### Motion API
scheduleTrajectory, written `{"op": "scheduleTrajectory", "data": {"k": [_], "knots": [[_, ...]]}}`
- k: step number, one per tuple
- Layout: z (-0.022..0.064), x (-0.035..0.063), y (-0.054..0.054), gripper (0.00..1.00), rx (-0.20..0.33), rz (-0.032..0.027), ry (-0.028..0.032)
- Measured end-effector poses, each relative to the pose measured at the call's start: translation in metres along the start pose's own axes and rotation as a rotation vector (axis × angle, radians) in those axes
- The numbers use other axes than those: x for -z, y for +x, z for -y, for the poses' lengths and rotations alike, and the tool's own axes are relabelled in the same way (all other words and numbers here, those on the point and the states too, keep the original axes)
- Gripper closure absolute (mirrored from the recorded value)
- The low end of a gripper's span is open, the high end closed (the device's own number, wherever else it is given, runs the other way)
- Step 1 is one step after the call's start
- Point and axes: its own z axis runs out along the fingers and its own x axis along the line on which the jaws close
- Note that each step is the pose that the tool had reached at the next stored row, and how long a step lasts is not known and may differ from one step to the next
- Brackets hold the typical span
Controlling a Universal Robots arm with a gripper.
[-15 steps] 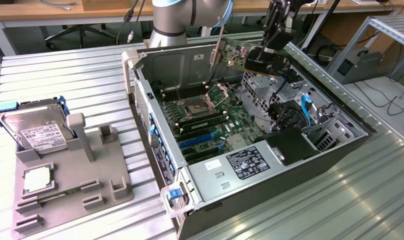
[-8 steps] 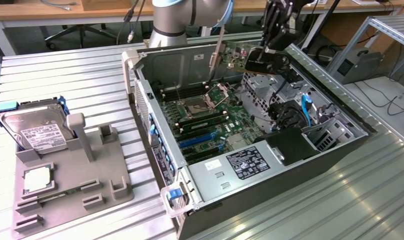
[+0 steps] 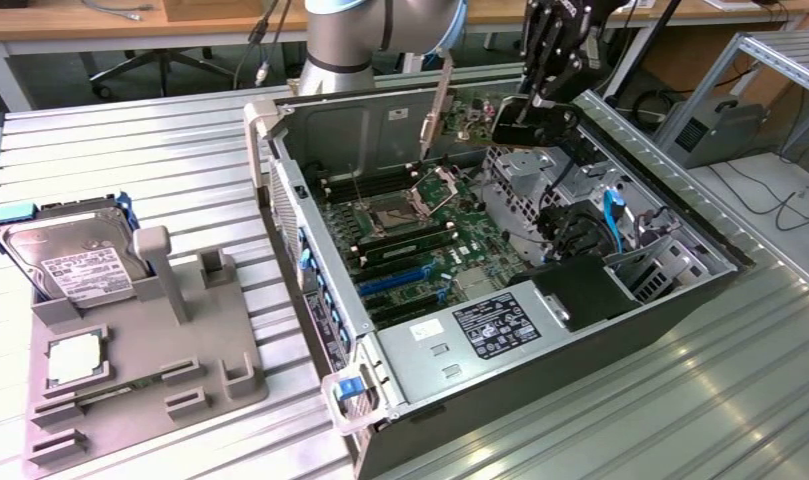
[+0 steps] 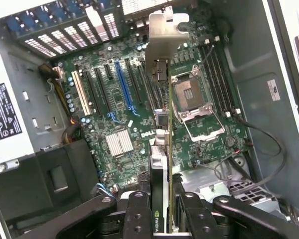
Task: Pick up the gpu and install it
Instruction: 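Insert the gpu into the slot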
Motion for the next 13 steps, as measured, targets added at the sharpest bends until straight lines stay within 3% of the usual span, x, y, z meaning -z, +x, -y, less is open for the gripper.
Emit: {"op": "scheduleTrajectory", "data": {"k": [4, 13], "knots": [[-0.0001, -0.0002, -0.0002, 0.73, 0.097, -0.0036, -0.0012], [-0.0001, -0.0006, -0.0006, 0.73, 0.242, -0.0093, -0.0030]]}}
